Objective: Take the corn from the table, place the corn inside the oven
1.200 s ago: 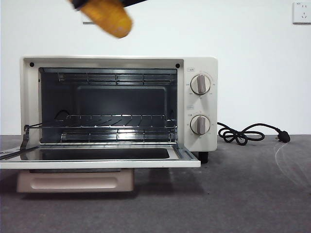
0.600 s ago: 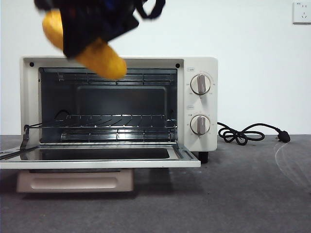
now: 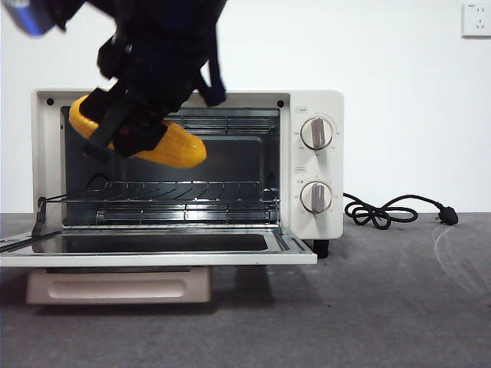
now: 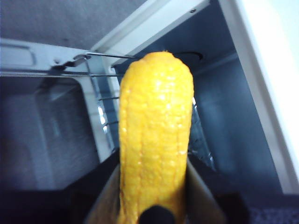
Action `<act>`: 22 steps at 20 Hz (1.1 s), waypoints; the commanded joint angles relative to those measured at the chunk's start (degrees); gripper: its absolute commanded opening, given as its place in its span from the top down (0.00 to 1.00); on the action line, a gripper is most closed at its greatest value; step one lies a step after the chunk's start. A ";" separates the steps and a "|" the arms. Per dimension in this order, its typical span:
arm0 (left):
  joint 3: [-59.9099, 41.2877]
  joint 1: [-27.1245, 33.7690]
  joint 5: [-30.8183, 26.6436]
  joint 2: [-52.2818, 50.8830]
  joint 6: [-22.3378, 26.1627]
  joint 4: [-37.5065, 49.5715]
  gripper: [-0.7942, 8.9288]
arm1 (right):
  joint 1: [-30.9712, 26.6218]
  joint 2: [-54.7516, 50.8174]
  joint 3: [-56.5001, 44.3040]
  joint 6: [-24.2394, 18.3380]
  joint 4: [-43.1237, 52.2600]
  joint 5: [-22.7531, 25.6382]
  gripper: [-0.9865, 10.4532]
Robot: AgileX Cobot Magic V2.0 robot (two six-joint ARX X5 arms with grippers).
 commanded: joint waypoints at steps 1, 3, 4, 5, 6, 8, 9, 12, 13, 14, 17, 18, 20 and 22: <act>-0.31 -0.04 0.02 -0.20 -0.61 -0.39 0.92 | -0.85 2.97 2.43 -3.98 0.66 0.76 0.93; -0.31 -0.04 0.02 -0.44 -0.61 -1.22 0.92 | -2.03 5.66 5.42 -4.00 0.74 3.06 0.93; -0.31 -0.04 0.02 -0.50 -0.63 -1.38 0.92 | -2.71 6.91 6.97 -4.00 0.66 3.41 0.93; -0.31 -0.04 0.02 -0.57 -0.61 -1.44 0.92 | -3.32 8.17 8.52 -3.96 0.52 3.65 0.93; -0.31 -0.04 0.02 -0.83 -0.61 -1.55 0.92 | -4.11 9.01 9.68 -4.02 0.33 3.67 0.93; -0.31 -0.04 0.02 -0.92 -0.61 -2.05 0.92 | -5.31 10.01 10.73 -4.02 -0.72 2.82 0.93; -0.31 -0.02 -0.02 -1.03 -0.59 -2.69 0.92 | -5.95 10.25 10.93 -3.96 -2.29 1.79 0.92; -0.31 -0.02 -0.17 -1.07 -0.59 -2.89 0.92 | -7.34 10.25 10.93 -3.30 -7.08 -0.70 0.86; -0.31 -0.04 -0.17 -1.07 -0.59 -2.75 0.92 | -7.67 10.25 10.93 -2.47 -8.09 -1.33 0.80; -0.31 -0.04 -0.15 -1.07 -0.57 -2.64 0.92 | -7.89 10.25 10.93 -1.55 -8.61 -1.46 0.75; -0.31 -0.04 -0.15 -1.05 -0.57 -2.67 0.92 | -8.17 10.25 10.93 0.87 -9.07 -1.20 0.65; -0.31 -0.04 -0.15 -1.07 -0.57 -2.67 0.92 | -8.17 10.25 10.93 1.20 -9.07 -1.09 0.60; -0.31 -0.04 -0.15 -1.07 -0.59 -2.67 0.92 | -8.15 10.25 10.93 1.90 -9.01 -0.63 0.57; -0.31 -0.04 -0.17 -1.05 -0.57 -2.60 0.92 | -8.11 10.23 10.93 2.38 -8.79 0.98 0.57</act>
